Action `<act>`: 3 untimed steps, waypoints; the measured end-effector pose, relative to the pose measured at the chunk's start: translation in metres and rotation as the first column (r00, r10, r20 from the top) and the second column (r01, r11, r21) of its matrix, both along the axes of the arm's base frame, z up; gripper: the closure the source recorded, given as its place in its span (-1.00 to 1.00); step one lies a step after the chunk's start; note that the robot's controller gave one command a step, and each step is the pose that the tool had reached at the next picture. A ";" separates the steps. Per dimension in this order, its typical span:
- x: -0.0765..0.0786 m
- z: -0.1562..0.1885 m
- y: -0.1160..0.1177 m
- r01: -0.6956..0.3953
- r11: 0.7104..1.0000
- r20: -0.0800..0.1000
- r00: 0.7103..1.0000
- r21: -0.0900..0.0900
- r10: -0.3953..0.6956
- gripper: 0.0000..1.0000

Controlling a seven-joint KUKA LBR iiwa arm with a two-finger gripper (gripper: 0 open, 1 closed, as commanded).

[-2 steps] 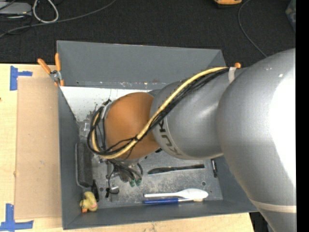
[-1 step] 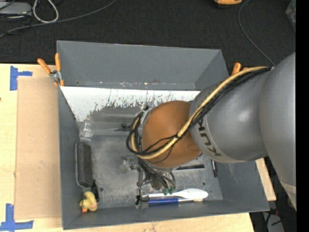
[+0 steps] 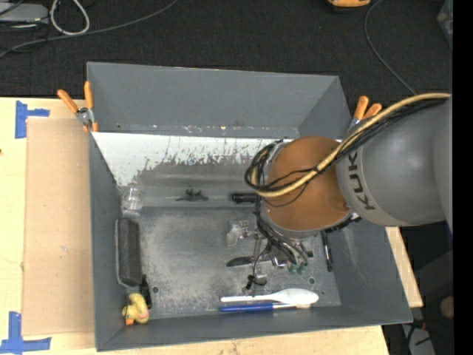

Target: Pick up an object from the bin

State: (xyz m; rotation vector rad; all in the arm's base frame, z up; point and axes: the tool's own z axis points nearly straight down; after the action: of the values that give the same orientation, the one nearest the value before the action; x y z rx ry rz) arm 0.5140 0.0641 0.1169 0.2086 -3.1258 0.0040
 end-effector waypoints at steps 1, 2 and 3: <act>-0.030 -0.046 0.003 -0.226 0.974 0.021 0.974 0.005 0.226 -1.00; 0.013 -0.047 -0.064 -0.035 0.999 0.005 0.999 0.004 0.035 1.00; 0.013 -0.047 -0.064 -0.034 0.999 0.005 0.999 0.004 0.034 1.00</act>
Offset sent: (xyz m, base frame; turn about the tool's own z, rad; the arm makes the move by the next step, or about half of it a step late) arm 0.0127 -0.0638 -0.0469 -0.0397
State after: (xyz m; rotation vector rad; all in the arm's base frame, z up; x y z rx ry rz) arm 0.5272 -0.0001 0.0699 0.2621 -3.1268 -0.0012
